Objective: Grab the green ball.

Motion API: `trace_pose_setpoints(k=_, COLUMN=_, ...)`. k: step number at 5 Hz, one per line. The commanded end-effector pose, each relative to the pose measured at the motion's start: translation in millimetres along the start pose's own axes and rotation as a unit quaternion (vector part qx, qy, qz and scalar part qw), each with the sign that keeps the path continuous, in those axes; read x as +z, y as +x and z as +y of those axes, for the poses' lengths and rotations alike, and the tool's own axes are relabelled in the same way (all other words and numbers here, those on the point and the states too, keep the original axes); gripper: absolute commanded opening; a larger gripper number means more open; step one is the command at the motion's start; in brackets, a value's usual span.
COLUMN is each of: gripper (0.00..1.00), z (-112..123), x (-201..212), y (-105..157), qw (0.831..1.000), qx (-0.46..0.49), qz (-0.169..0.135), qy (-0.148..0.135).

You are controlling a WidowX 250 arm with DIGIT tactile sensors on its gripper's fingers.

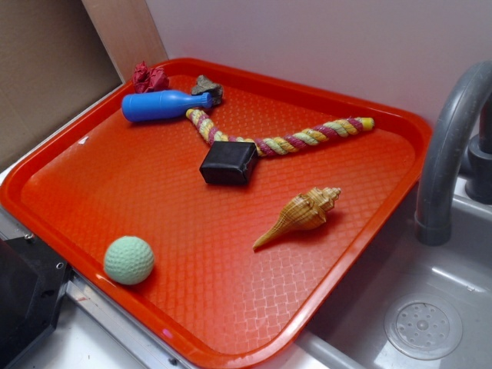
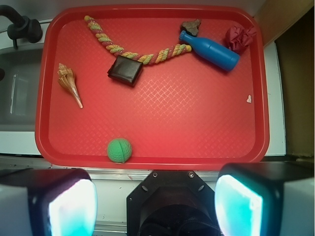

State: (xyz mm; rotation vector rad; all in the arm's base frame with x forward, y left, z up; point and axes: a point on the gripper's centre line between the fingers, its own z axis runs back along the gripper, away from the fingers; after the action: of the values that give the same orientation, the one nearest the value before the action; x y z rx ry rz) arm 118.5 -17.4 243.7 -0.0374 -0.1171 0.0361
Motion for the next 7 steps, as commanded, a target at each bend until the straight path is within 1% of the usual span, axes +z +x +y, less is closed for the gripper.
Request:
trace_pose_setpoints(k=1, gripper=1.00, z=0.0, x=0.0, y=0.0, qw=1.000, qx=0.000, qz=0.000, qy=0.000)
trace_pose_setpoints(k=2, gripper=1.00, z=-13.6, x=-49.7, y=-10.7, qw=0.999, qx=0.011, qz=-0.021, qy=-0.030)
trace_pose_setpoints(k=3, gripper=1.00, z=-26.5, x=-99.3, y=-18.0, qw=0.999, qx=0.004, qz=-0.006, qy=-0.041)
trace_pose_setpoints(k=4, gripper=1.00, z=-38.7, x=-148.6, y=-25.6, qw=0.998, qx=-0.020, qz=0.011, qy=-0.064)
trace_pose_setpoints(k=5, gripper=1.00, z=-48.2, x=-160.6, y=-21.2, qw=0.997, qx=-0.042, qz=0.005, qy=-0.062)
trace_pose_setpoints(k=6, gripper=1.00, z=-50.9, x=-173.6, y=-16.5, qw=0.997, qx=-0.038, qz=0.001, qy=-0.070)
trace_pose_setpoints(k=7, gripper=1.00, z=-70.5, x=-190.9, y=-12.6, qw=0.993, qx=-0.070, qz=0.000, qy=-0.092)
